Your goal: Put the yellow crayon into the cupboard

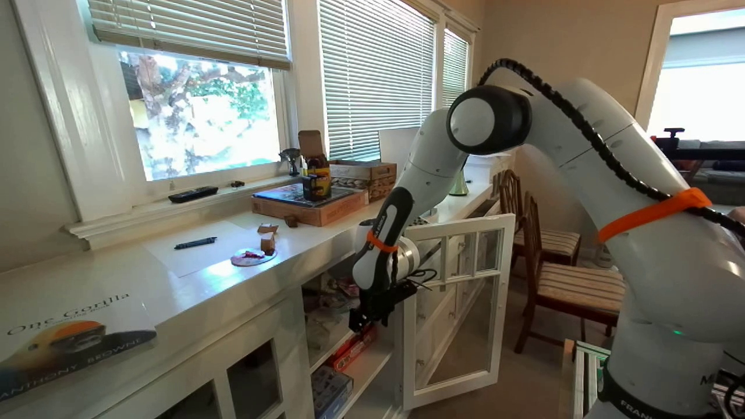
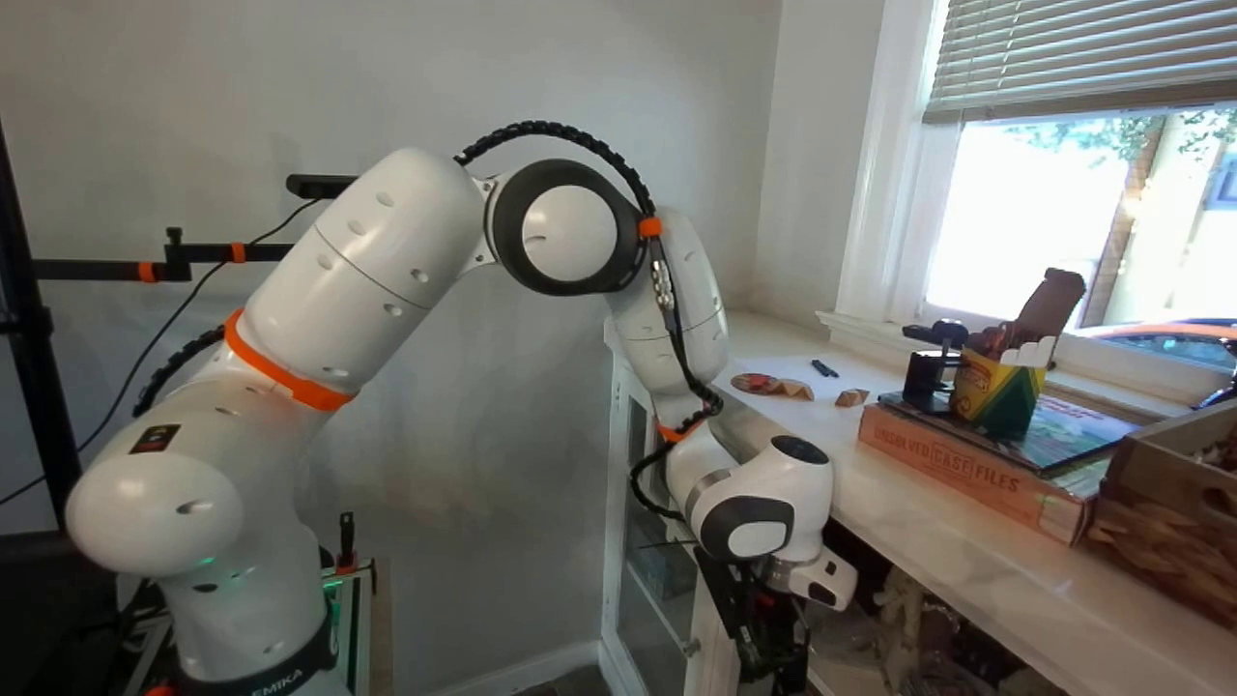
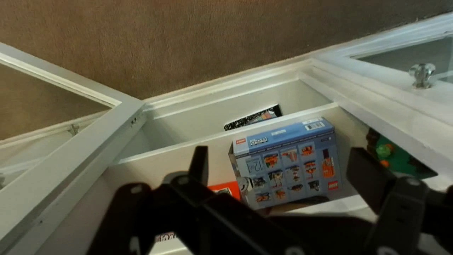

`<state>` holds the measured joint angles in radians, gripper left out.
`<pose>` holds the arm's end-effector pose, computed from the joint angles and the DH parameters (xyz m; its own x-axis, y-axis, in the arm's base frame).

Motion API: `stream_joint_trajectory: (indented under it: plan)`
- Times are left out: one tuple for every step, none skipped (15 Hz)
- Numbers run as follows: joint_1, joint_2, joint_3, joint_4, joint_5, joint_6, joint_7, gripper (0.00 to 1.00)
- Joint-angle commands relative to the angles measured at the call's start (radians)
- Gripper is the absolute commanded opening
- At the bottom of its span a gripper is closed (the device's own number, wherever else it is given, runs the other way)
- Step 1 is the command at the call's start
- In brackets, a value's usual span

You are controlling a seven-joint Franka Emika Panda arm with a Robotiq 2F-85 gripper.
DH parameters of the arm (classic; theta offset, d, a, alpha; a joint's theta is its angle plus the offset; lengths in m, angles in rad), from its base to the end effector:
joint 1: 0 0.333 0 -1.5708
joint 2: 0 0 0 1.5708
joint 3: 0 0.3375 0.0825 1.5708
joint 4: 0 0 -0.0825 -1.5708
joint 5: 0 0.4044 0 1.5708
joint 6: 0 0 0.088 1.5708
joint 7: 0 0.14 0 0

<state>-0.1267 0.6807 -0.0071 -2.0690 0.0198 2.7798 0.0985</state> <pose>0.5939 -0.0809 0.0639 0.9687 -0.2465 0.0297 -0.2464 -0.9691 -0.0060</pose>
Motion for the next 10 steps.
stream_joint_trajectory:
  plan:
    - [0.03,-0.103,-0.02,-0.093,0.029,-0.071,0.013,1.0]
    - [0.032,-0.134,-0.019,-0.12,0.03,-0.07,0.014,1.0]
    - [0.033,-0.16,-0.018,-0.141,0.03,-0.066,0.011,1.0]
    - [0.03,-0.201,-0.014,-0.174,0.031,-0.053,0.005,1.0]
    - [0.032,-0.23,-0.015,-0.195,0.028,-0.042,0.003,1.0]
    - [0.037,-0.272,-0.02,-0.228,0.017,-0.013,-0.003,1.0]
    - [0.039,-0.302,-0.022,-0.246,0.013,-0.005,-0.005,1.0]
    - [0.041,-0.339,-0.026,-0.264,0.011,-0.01,-0.001,1.0]
    - [0.043,-0.373,-0.028,-0.279,0.011,-0.019,0.001,1.0]
    - [0.032,-0.407,-0.019,-0.295,0.024,-0.027,-0.012,1.0]
